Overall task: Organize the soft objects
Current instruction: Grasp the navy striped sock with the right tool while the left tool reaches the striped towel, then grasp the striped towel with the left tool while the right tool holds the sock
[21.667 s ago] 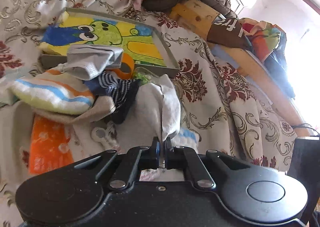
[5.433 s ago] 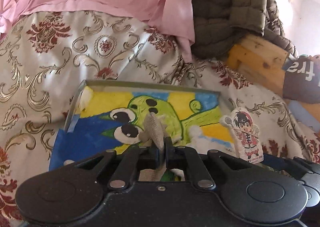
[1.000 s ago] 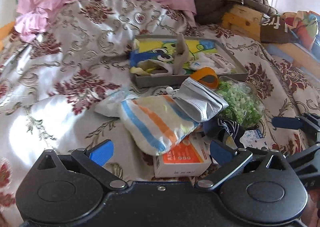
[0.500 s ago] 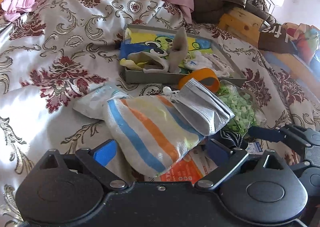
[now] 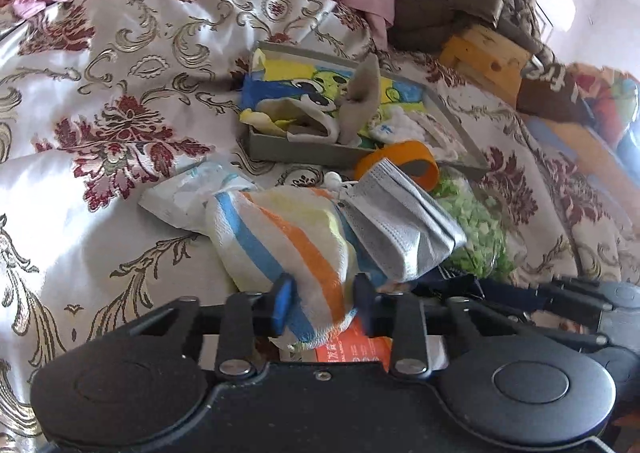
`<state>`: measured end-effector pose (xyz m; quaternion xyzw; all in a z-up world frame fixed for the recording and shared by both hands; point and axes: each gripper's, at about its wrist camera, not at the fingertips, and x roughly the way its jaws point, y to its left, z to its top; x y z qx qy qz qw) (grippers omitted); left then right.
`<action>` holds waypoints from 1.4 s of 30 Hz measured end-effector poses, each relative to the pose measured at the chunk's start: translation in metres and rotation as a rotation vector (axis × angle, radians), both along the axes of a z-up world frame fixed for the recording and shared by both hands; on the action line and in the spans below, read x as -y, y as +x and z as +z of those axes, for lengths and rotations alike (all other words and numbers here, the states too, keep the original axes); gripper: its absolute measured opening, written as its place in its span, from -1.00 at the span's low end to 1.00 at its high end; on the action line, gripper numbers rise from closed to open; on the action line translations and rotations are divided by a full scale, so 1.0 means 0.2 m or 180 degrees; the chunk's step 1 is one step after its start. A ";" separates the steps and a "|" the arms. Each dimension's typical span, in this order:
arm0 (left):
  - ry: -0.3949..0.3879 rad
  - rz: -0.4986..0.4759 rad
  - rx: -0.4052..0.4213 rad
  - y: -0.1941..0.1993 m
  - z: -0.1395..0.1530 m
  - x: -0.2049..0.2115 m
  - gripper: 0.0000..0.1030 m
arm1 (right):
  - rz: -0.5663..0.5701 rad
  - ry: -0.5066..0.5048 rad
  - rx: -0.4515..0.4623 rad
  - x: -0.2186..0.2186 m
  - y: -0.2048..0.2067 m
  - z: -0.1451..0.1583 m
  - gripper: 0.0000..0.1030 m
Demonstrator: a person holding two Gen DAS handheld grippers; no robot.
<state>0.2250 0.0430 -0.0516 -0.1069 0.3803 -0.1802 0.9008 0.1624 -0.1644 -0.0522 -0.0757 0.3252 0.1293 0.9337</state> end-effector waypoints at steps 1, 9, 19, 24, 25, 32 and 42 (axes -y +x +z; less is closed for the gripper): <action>-0.0023 0.0025 0.0013 0.00 0.01 -0.01 -0.58 | -0.0005 -0.0028 0.0033 0.00 -0.01 0.00 -0.88; 0.0014 -0.0001 0.0215 -0.04 0.06 0.02 -0.90 | -0.0118 -0.0135 0.0448 0.01 -0.06 0.06 -0.96; -0.0254 -0.0273 0.0265 -0.16 0.15 0.08 -0.92 | -0.0690 0.0187 0.0666 0.23 -0.03 0.15 -0.96; -0.0299 -0.0209 0.0289 -0.25 0.22 0.07 -0.92 | -0.0933 0.0257 0.0753 0.31 0.00 0.16 -0.96; -0.0285 -0.0154 0.0310 -0.26 0.22 0.06 -0.92 | -0.0990 0.0268 0.0764 0.32 0.00 0.16 -0.96; -0.0006 0.0415 0.0194 -0.19 0.18 -0.02 -0.92 | -0.1195 0.0249 0.0588 0.36 0.08 0.09 -0.95; -0.0100 0.0458 -0.0012 -0.12 0.11 -0.04 -0.41 | -0.0973 0.0356 0.0317 0.31 0.09 0.04 -0.66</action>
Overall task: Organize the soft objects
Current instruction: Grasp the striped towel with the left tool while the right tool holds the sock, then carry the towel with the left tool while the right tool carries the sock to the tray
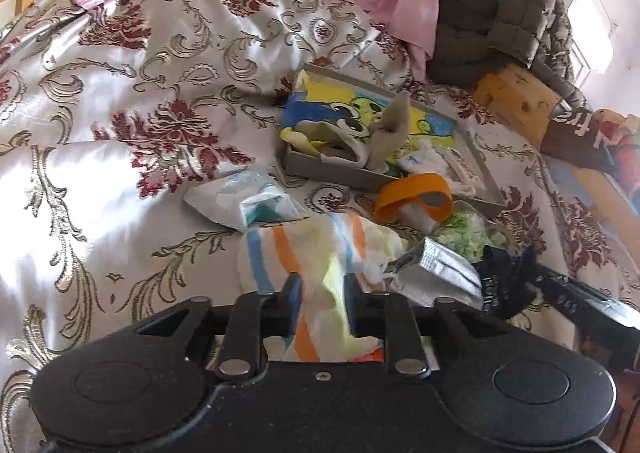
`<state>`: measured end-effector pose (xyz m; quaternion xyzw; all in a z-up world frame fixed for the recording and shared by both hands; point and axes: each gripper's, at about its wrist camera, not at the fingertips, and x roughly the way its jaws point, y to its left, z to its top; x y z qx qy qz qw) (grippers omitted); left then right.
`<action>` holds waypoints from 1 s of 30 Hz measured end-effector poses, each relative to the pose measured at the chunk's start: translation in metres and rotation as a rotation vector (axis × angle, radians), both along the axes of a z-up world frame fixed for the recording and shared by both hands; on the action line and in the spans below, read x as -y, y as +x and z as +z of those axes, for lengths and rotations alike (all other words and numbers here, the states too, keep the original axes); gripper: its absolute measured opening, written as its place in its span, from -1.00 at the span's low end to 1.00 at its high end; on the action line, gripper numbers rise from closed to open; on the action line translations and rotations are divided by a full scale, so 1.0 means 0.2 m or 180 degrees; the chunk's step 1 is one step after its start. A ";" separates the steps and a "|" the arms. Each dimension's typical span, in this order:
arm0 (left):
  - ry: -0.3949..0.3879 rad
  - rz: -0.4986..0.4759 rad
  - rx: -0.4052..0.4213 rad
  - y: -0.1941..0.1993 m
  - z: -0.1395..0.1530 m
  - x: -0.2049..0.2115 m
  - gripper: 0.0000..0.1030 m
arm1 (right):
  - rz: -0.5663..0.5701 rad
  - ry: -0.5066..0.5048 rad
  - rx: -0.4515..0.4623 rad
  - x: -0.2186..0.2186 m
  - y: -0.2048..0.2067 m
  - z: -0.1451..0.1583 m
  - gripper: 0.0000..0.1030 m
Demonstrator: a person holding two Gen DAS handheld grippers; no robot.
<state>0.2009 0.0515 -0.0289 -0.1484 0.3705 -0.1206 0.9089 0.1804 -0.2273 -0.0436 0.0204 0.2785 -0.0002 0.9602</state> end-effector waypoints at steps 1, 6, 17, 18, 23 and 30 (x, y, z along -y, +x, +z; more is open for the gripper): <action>-0.0017 -0.0012 -0.0003 0.00 0.00 0.01 -0.30 | 0.0024 0.0009 -0.0015 0.00 0.00 0.00 -0.56; -0.0061 -0.0125 -0.0081 0.02 -0.04 0.03 -0.03 | 0.0190 0.0048 -0.0047 -0.04 -0.01 -0.01 -0.12; 0.0123 -0.0333 -0.0135 0.03 -0.09 0.11 0.32 | 0.0429 -0.0299 -0.0113 -0.15 -0.02 -0.04 0.26; 0.0148 -0.0349 -0.0127 0.03 -0.09 0.11 0.32 | 0.0434 -0.0325 -0.0120 -0.16 -0.02 -0.04 0.27; 0.0266 -0.0401 -0.0088 0.02 -0.10 0.13 0.25 | 0.0480 -0.0462 -0.0171 -0.19 -0.02 -0.06 0.27; 0.0337 -0.0400 -0.0104 0.03 -0.10 0.13 -0.12 | 0.0573 -0.0673 -0.0284 -0.23 -0.02 -0.10 -0.11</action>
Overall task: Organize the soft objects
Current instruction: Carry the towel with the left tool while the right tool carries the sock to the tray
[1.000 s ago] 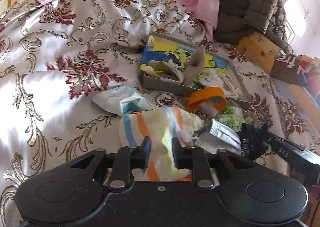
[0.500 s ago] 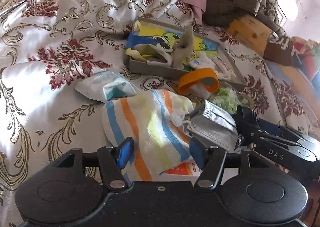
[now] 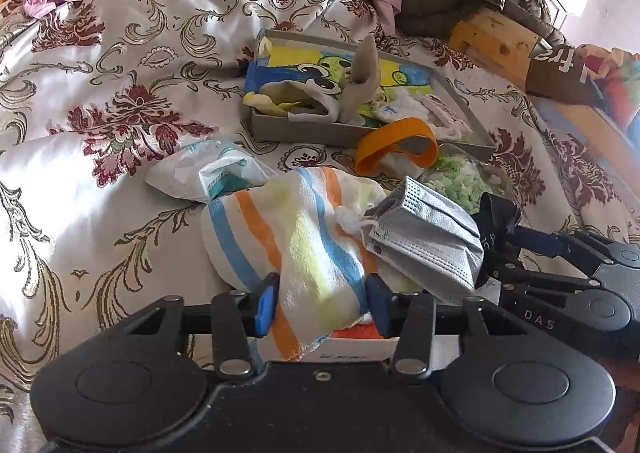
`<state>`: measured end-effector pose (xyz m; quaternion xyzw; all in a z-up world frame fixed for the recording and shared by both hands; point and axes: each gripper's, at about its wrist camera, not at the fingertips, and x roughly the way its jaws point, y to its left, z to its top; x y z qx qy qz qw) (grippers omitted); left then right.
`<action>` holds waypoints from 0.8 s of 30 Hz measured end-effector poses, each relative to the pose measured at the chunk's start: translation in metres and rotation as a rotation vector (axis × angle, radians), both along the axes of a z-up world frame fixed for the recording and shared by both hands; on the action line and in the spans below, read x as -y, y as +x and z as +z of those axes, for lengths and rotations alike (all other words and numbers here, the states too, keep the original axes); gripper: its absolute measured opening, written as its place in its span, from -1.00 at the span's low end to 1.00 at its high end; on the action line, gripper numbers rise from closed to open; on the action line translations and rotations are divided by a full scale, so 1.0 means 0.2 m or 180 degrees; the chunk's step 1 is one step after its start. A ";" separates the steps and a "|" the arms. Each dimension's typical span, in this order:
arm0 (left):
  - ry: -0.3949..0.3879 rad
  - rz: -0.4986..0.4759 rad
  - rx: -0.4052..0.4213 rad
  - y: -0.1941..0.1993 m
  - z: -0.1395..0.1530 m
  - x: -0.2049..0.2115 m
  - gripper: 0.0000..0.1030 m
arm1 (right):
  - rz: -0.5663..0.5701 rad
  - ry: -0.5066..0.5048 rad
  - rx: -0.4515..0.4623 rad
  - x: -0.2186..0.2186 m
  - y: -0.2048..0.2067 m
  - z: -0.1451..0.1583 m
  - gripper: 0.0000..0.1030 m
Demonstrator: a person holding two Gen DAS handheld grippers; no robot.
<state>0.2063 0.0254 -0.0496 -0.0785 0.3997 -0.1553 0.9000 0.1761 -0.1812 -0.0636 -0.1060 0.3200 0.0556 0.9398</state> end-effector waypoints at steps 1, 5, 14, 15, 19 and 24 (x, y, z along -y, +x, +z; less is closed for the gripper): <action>0.0014 0.0001 0.0010 0.00 0.00 0.00 -0.17 | 0.0020 -0.0009 -0.0007 0.00 0.00 0.00 -0.20; 0.0069 0.0034 0.0083 0.00 0.02 0.00 -0.40 | 0.0086 -0.0118 0.0004 -0.04 -0.02 -0.01 -0.37; 0.0350 -0.0109 0.0555 -0.08 0.09 0.04 -0.64 | 0.0063 -0.0140 0.0038 -0.05 -0.08 0.05 -0.86; 0.0383 -0.0131 0.0643 -0.10 0.11 0.05 -0.64 | 0.0057 -0.0130 0.0076 -0.05 -0.09 0.06 -0.86; 0.0371 -0.0159 0.0952 -0.17 0.17 0.07 -0.65 | 0.0024 -0.0011 0.0331 -0.02 -0.15 0.13 -0.87; 0.0367 -0.0170 0.1348 -0.26 0.24 0.08 -0.65 | -0.0002 0.0253 0.0721 0.03 -0.20 0.21 -0.87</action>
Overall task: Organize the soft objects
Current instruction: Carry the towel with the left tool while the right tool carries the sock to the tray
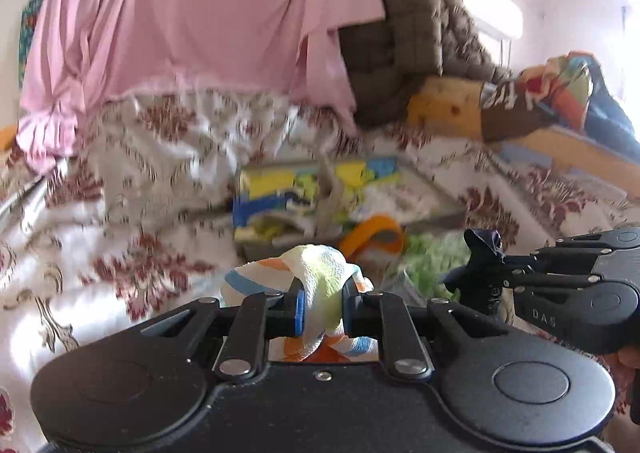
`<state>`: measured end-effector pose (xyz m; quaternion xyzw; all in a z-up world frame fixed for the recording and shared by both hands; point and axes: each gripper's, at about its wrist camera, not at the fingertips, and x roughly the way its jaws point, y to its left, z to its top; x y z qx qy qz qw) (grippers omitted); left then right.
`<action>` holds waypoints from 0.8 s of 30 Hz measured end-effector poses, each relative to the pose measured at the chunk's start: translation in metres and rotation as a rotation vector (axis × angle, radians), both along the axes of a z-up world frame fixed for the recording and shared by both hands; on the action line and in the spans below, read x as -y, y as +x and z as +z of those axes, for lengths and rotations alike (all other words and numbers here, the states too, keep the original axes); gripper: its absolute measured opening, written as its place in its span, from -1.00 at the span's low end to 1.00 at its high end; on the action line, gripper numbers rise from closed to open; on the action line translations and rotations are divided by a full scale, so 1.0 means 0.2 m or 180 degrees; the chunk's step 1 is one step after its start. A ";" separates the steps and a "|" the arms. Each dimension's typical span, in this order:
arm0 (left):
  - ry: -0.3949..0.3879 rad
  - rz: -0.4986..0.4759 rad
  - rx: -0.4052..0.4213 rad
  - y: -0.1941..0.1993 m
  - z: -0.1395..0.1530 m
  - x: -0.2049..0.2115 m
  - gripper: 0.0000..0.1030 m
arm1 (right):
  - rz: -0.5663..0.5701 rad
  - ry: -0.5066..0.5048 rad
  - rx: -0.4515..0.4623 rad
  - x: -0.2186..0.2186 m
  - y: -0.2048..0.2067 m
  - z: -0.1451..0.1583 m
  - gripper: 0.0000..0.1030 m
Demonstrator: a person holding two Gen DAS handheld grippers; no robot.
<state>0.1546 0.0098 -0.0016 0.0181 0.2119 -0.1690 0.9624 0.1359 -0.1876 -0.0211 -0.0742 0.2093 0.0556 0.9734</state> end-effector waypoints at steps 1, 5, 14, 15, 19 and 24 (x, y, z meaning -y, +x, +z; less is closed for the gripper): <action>-0.0045 -0.0003 0.0056 -0.01 0.01 0.00 -0.65 | -0.0004 0.0037 0.0053 0.01 0.00 0.01 -0.87; -0.0243 0.0032 0.0243 -0.05 0.06 -0.02 -0.65 | -0.0032 0.0163 0.0232 0.05 -0.01 0.05 -0.87; -0.0672 0.0245 0.0446 0.01 0.25 -0.08 -0.65 | -0.0122 0.0586 0.0502 0.18 0.09 0.15 -0.86; -0.0675 0.0252 0.0470 0.03 0.26 -0.08 -0.65 | -0.0117 0.0647 0.0510 0.20 0.13 0.16 -0.86; -0.0632 0.0273 0.0527 0.17 0.31 -0.06 -0.65 | -0.0086 0.0766 0.0573 0.23 0.34 0.20 -0.86; -0.0585 0.0274 0.0628 0.44 0.36 0.00 -0.65 | -0.0088 0.0853 0.0653 0.24 0.64 0.22 -0.86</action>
